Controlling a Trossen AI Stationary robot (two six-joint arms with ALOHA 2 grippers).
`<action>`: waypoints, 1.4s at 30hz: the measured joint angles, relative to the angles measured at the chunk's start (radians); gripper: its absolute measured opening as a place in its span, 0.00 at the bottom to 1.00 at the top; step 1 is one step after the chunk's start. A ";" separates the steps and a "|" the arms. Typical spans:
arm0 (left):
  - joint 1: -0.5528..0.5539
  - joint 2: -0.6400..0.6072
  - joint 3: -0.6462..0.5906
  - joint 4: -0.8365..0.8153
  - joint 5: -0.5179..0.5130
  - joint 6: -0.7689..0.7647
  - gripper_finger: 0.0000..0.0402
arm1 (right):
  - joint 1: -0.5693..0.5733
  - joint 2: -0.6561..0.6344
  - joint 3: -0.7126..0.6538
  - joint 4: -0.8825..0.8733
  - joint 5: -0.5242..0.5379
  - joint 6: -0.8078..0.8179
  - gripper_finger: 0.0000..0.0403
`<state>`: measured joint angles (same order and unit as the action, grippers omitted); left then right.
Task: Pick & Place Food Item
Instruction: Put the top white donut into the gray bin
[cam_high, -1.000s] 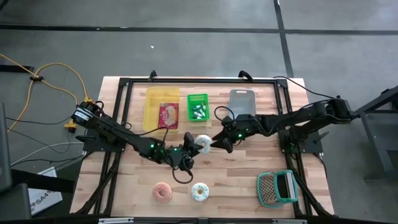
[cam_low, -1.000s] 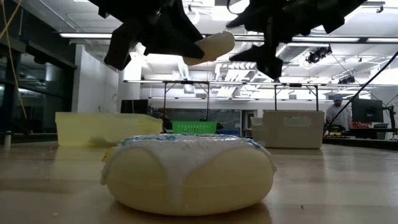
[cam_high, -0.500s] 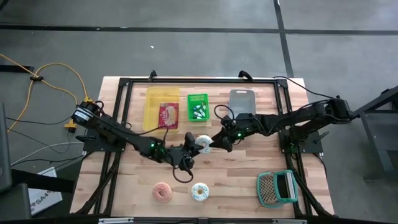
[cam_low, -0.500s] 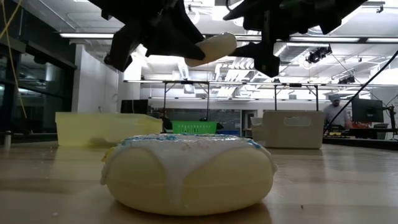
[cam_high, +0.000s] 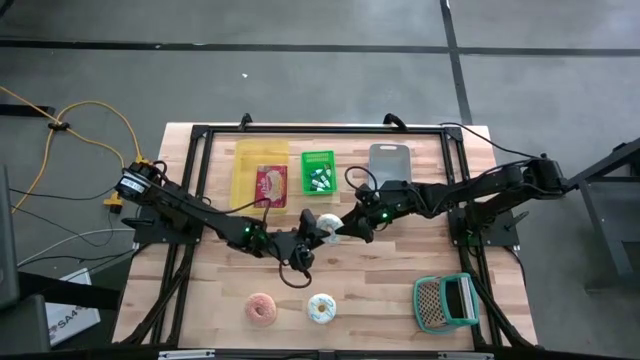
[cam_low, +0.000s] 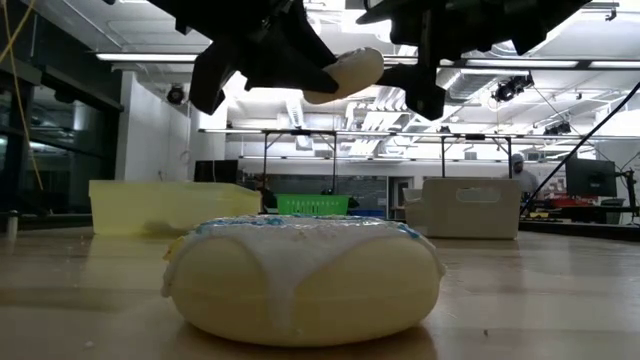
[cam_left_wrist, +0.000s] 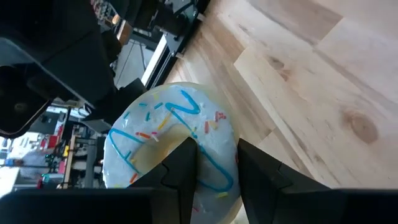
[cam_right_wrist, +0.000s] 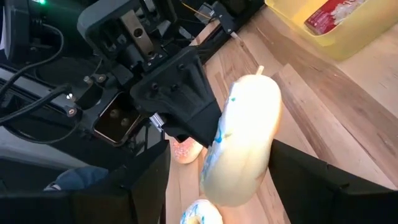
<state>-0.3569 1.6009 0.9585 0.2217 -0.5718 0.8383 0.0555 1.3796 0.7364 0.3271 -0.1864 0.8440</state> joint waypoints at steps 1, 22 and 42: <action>0.000 0.000 0.000 0.002 0.004 0.000 0.24 | 0.000 0.000 0.000 0.000 0.000 0.000 0.62; 0.000 0.000 0.000 0.028 0.007 0.003 0.24 | 0.000 0.000 0.000 -0.031 0.000 -0.002 0.44; 0.000 0.000 0.000 0.044 0.004 0.026 0.29 | 0.000 0.000 0.000 -0.031 0.000 0.001 0.21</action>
<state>-0.3573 1.6009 0.9585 0.2654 -0.5682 0.8640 0.0559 1.3796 0.7364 0.2966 -0.1864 0.8452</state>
